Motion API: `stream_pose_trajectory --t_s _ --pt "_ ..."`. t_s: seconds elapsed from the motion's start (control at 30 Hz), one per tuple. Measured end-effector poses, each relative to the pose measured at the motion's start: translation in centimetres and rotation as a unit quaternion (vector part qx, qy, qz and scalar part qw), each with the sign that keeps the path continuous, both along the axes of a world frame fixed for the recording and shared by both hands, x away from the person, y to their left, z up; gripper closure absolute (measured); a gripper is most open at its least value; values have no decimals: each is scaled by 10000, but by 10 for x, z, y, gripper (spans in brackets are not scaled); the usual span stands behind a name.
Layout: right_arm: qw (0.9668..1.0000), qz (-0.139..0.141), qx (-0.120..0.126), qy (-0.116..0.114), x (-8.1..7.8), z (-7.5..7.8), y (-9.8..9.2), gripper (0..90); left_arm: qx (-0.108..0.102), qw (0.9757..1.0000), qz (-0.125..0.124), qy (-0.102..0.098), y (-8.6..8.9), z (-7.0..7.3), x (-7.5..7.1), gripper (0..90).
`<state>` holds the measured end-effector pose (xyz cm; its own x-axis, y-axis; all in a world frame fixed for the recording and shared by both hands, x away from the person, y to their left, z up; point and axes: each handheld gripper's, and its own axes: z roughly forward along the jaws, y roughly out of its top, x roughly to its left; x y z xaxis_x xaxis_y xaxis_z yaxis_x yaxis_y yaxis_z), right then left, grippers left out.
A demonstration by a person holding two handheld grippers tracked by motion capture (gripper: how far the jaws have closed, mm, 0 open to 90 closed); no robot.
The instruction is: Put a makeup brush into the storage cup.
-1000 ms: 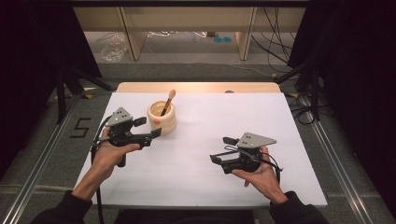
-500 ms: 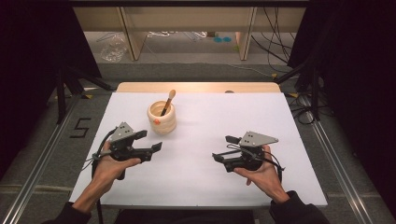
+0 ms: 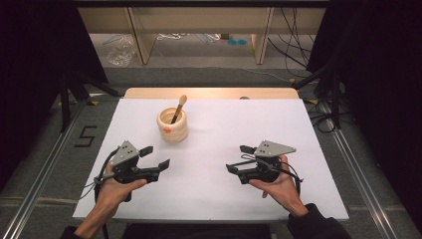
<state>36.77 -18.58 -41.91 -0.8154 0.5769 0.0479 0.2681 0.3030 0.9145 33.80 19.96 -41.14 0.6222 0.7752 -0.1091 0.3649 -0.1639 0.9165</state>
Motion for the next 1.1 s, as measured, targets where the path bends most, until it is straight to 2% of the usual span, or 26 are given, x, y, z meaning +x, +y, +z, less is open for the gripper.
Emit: stream_pose_trajectory --t_s 0.13,0.2,0.27,0.3,0.33,0.37,0.43,0.47,0.5,0.53,0.57,0.67,0.73,0.77,0.8,0.9,0.97,1.1 --pt "10000 11 3 -69 1 -1 -1 199 45 10000 16 -44 -2 1 -8 233" --pt "10000 -6 34 -12 1 -1 0 197 102 9999 -40 -98 -2 1 -11 230" --pt "10000 36 1 -66 1 -1 -1 197 67 9999 -41 -106 -4 1 -14 229" --pt "10000 36 2 9 0 -1 -1 197 50 9999 -51 -119 -4 0 -16 227" --pt "10000 20 22 -7 0 -1 -1 197 101 9998 -68 -156 -4 1 -16 223" --pt "10000 13 26 -5 0 -1 -1 196 59 9999 -75 -116 -5 0 -18 219" --pt "9999 21 106 33 0 -1 0 196 117 9997 -122 -168 -5 -1 -19 215" --pt "9999 -10 95 -91 1 -1 -1 196 86 9998 -106 -159 -5 -1 -19 215" --pt "9999 -14 111 -94 1 -1 -1 196 69 9997 -76 -202 -5 -1 -20 215" --pt "10000 -25 76 3 0 0 -2 196 69 9996 -96 -242 -5 -1 -20 215" --pt "9999 -30 116 -22 0 0 -2 195 -6 9996 -83 -265 -5 -1 -20 215" --pt "9997 -37 245 -11 0 0 -2 194 -45 9994 -52 -330 -4 1 -20 215" --pt "9998 -36 186 12 -1 1 -3 194 -47 9993 -53 -368 -3 1 -20 215" --pt "9997 -61 216 -35 -1 1 -3 193 -92 9994 -16 -330 -3 1 -20 214" --pt "9997 -65 217 -38 -1 1 -3 193 -31 9993 -37 -373 -2 1 -19 215" --pt "9996 -52 257 -53 -1 2 -2 191 -59 9993 -53 -370 -2 0 -19 215" --pt "9993 -60 360 -30 -2 1 -2 190 -60 9993 -61 -368 -2 0 -19 215" --pt "9994 -57 341 -35 -1 1 -2 190 -72 9994 -43 -342 -1 0 -19 214"
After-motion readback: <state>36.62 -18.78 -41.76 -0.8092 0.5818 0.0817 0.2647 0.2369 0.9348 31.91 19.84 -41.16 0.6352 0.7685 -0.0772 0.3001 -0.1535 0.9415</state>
